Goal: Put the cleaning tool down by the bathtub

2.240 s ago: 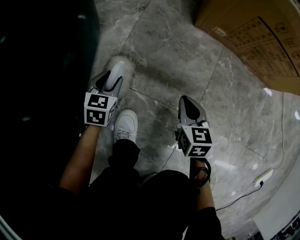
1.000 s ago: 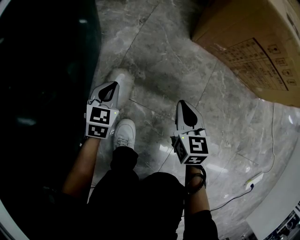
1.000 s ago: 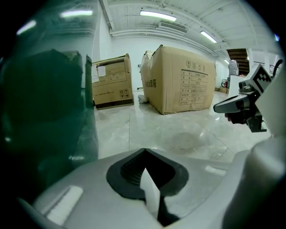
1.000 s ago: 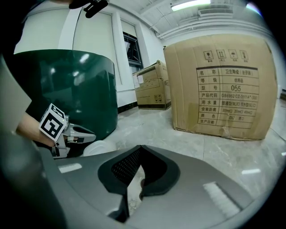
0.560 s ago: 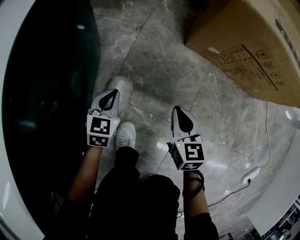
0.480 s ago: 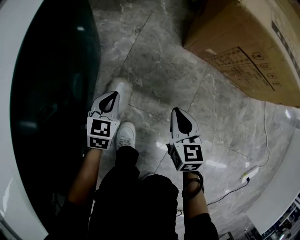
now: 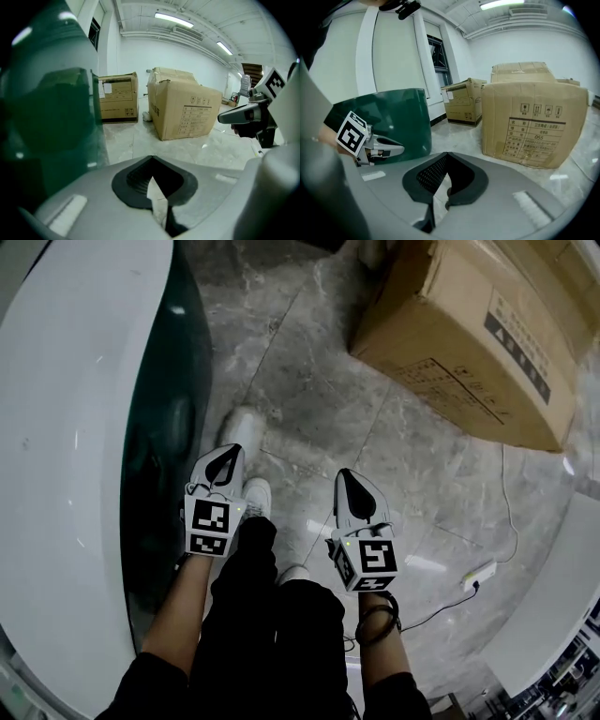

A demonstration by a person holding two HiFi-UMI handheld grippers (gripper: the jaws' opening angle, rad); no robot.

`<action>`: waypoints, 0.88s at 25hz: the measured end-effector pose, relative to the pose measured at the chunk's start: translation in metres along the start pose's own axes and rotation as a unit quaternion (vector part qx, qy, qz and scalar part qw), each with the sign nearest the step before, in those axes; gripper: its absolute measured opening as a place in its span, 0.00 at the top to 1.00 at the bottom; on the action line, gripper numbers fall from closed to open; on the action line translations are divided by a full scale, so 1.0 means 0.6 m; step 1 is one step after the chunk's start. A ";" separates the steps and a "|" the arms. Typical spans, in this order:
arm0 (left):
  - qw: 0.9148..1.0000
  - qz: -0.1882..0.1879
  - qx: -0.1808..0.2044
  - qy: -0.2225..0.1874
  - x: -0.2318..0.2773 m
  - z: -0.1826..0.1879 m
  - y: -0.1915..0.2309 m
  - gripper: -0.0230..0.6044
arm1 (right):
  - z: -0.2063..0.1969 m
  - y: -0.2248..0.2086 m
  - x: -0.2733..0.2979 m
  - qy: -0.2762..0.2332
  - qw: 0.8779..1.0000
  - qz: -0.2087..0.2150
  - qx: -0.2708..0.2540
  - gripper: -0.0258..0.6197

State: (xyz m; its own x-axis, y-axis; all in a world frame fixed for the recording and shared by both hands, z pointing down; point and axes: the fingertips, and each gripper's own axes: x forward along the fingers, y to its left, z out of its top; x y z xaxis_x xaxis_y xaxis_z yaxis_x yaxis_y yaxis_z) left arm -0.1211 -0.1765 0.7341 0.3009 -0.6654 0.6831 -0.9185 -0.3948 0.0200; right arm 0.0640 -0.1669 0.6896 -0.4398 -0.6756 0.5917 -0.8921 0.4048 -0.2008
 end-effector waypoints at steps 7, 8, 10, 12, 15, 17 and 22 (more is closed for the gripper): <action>1.000 -0.004 -0.021 -0.005 -0.102 0.106 -0.016 0.96 | 0.122 0.025 -0.091 -0.002 1.000 -0.013 0.002 0.92; 1.000 -0.005 -0.022 -0.008 -0.115 0.124 -0.018 0.96 | 0.139 0.028 -0.101 -0.003 1.000 -0.015 0.000 0.92; 1.000 -0.005 -0.025 -0.017 -0.142 0.163 -0.020 0.96 | 0.177 0.035 -0.122 -0.007 1.000 -0.018 -0.003 0.92; 0.999 -0.003 -0.024 -0.024 -0.170 0.201 -0.018 0.96 | 0.218 0.046 -0.143 -0.011 1.000 -0.020 -0.008 0.92; 0.999 -0.004 -0.019 -0.028 -0.210 0.250 -0.017 0.96 | 0.276 0.063 -0.176 -0.017 0.999 -0.030 -0.015 0.92; 0.999 -0.008 -0.016 -0.029 -0.235 0.280 -0.020 0.96 | 0.306 0.071 -0.198 -0.019 0.999 -0.038 -0.011 0.92; 0.999 -0.016 -0.029 -0.036 -0.296 0.352 -0.011 0.96 | 0.375 0.101 -0.246 -0.022 0.999 -0.046 -0.012 0.92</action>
State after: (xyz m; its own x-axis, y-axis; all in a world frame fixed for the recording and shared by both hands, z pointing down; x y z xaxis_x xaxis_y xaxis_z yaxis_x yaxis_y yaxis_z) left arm -0.1142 -0.1896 0.4584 0.3453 -0.6981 0.6273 -0.9210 -0.3803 0.0838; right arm 0.0513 -0.1811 0.4143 -0.3602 -0.7371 0.5718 -0.9266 0.3538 -0.1277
